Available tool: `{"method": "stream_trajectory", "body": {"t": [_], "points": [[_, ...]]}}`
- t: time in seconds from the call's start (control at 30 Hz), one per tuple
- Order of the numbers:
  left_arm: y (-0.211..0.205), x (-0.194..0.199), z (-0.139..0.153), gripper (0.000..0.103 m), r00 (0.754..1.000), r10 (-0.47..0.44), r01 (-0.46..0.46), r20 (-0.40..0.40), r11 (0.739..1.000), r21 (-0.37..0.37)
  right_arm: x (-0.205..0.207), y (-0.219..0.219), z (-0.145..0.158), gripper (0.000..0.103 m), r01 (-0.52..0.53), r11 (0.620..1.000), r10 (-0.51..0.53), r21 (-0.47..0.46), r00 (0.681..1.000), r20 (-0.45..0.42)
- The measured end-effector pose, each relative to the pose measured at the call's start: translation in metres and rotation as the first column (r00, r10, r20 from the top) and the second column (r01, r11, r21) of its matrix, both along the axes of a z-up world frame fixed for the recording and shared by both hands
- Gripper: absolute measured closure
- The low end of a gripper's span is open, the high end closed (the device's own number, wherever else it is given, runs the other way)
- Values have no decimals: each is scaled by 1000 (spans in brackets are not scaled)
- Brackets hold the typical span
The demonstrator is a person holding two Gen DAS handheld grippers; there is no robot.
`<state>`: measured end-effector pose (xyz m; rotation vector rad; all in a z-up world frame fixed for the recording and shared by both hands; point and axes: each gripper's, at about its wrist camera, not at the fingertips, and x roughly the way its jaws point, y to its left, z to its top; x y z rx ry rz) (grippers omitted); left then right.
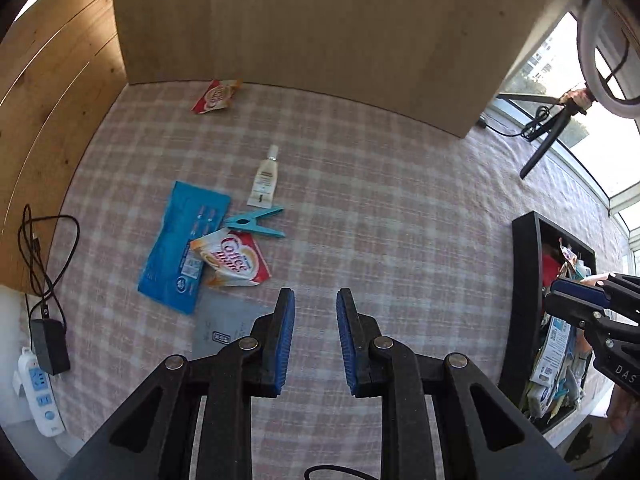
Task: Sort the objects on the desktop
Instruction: 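Return both tools to the remaining table items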
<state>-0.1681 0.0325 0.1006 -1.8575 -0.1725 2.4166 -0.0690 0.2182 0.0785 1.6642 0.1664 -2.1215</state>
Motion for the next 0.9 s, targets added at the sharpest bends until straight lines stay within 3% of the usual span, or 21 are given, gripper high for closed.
{"method": "stream_trajectory", "body": {"t": [0.23,0.47,0.7,0.77,0.8,0.9], "points": [[-54,-9,-25,83,990,136,-138,41,989,47,-37,-97,-25,86,-240,970,241,20,971,-11],[-70,-27,-58,83,975,203,-211,86,973,96,-69,-173,-64,85,-415,910,414,23,910,32],[-80,-38,-78,83,964,235,-250,121,959,134,-90,-208,-95,85,-495,869,494,6,867,57],[-80,-39,-80,85,963,236,-253,127,958,137,-90,-213,-98,80,-516,856,516,-4,855,53],[-80,-40,-82,85,963,237,-253,129,959,125,-90,-216,-99,70,-529,849,528,-1,848,48],[-82,-42,-86,85,960,245,-262,134,957,126,-92,-222,-101,68,-551,834,551,10,834,30]]}}
